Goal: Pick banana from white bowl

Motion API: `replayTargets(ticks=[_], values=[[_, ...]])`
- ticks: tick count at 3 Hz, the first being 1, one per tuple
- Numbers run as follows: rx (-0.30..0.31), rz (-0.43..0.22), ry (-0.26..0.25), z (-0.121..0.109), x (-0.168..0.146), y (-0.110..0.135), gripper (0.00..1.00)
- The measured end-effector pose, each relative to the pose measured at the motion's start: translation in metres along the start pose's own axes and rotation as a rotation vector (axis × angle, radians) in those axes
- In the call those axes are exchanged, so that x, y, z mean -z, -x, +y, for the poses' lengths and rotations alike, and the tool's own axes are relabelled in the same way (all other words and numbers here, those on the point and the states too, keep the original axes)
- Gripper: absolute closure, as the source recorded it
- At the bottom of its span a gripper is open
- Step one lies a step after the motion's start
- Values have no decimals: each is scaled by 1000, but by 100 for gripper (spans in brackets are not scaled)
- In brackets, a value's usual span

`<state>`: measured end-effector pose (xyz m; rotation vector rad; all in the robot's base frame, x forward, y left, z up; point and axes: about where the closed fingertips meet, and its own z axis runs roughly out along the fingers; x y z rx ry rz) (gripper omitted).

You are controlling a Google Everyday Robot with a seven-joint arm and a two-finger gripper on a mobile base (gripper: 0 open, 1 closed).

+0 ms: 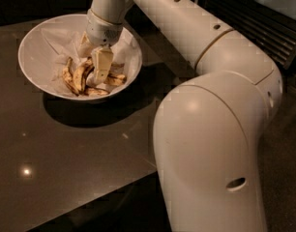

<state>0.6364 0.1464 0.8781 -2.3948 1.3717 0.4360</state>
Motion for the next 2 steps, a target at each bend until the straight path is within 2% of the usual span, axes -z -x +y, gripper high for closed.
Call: replayTargets(ticks=[1, 2], values=[[0, 0, 0, 0, 0, 0, 50], [0, 0, 0, 0, 0, 0, 73]])
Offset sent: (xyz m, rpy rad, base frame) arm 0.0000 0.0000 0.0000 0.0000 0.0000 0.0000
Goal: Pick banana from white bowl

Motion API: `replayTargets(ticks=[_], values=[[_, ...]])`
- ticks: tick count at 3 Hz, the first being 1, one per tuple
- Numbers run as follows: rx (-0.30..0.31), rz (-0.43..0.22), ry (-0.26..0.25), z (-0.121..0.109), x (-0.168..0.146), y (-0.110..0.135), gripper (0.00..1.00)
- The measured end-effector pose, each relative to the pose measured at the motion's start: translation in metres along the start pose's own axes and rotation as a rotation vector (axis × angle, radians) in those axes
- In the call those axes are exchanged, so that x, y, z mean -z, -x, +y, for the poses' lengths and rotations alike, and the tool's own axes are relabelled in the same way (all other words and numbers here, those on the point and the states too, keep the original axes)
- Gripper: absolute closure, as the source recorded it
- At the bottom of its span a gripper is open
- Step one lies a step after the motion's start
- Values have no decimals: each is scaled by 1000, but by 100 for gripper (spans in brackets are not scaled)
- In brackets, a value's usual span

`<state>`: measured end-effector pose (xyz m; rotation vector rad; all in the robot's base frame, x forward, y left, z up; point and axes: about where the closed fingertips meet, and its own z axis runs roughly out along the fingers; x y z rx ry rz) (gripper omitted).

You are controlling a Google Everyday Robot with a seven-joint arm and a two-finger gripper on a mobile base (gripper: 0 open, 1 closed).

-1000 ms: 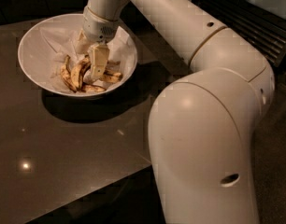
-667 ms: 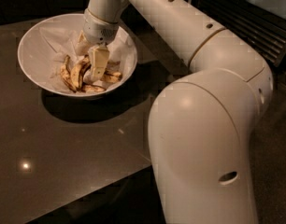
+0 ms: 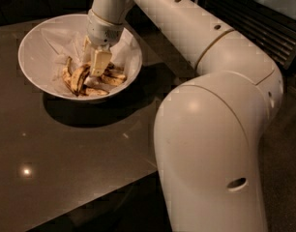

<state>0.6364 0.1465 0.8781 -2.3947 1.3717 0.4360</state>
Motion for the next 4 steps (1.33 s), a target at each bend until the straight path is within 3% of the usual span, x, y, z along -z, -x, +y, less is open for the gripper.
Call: replayTargets(ticks=[1, 3, 4], values=[[0, 0, 0, 0, 0, 0, 96], [18, 68, -85, -8, 28, 17, 100], [41, 82, -139, 2, 55, 36, 100]])
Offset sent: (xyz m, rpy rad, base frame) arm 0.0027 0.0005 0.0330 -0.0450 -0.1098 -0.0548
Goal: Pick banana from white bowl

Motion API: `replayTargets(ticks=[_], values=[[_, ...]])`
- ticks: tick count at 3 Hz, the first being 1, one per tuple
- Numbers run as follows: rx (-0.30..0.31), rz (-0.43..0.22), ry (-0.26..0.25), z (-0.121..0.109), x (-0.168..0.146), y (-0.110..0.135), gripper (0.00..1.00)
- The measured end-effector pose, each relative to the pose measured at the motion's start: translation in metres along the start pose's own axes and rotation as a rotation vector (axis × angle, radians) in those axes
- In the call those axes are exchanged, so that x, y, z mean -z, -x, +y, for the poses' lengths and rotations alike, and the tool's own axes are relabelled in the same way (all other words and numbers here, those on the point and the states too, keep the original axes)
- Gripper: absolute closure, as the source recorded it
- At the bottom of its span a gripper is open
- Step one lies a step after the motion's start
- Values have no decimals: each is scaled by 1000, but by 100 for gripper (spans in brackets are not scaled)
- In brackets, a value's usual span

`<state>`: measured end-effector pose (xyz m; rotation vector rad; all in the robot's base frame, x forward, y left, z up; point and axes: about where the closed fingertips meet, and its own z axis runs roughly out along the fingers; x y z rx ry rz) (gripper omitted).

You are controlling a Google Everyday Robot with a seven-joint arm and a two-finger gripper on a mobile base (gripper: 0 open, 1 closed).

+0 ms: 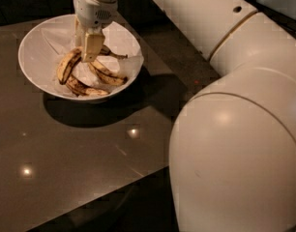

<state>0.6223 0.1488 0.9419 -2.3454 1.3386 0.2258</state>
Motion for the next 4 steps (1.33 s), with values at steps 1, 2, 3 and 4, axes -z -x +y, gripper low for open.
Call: replayTargets(ticks=[1, 2, 3, 4], values=[[0, 0, 0, 0, 0, 0, 100], [-10, -22, -12, 14, 4, 11, 100], [-26, -20, -26, 40, 16, 28, 100], [-48, 7, -44, 63, 31, 44, 100]])
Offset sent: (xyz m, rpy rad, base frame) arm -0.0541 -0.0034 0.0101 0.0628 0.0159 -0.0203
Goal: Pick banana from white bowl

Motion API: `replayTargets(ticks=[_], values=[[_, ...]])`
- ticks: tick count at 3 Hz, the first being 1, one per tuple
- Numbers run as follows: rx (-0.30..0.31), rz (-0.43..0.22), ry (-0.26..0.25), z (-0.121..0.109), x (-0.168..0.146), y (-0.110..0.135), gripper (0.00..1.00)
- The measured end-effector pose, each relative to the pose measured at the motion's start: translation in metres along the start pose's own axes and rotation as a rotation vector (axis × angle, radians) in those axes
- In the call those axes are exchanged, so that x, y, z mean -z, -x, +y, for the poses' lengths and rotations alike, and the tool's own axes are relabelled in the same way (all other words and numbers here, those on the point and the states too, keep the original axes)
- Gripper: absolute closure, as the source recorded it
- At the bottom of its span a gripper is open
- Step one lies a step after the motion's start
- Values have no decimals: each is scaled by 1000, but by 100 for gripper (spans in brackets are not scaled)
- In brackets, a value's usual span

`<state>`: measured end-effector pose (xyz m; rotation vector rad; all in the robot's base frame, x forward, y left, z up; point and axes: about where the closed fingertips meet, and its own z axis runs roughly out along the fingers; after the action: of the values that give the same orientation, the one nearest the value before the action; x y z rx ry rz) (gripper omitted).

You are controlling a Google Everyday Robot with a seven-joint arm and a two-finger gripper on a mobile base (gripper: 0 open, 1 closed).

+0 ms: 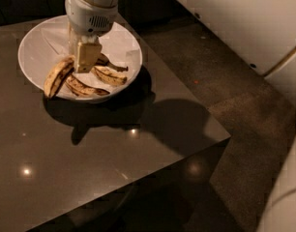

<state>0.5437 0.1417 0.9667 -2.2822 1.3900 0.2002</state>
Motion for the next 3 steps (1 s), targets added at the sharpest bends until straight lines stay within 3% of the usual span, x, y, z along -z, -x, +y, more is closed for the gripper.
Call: replayTargets(ticks=[2, 3], values=[[-27, -6, -17, 14, 7, 4, 100], [-104, -39, -62, 47, 15, 17, 100]])
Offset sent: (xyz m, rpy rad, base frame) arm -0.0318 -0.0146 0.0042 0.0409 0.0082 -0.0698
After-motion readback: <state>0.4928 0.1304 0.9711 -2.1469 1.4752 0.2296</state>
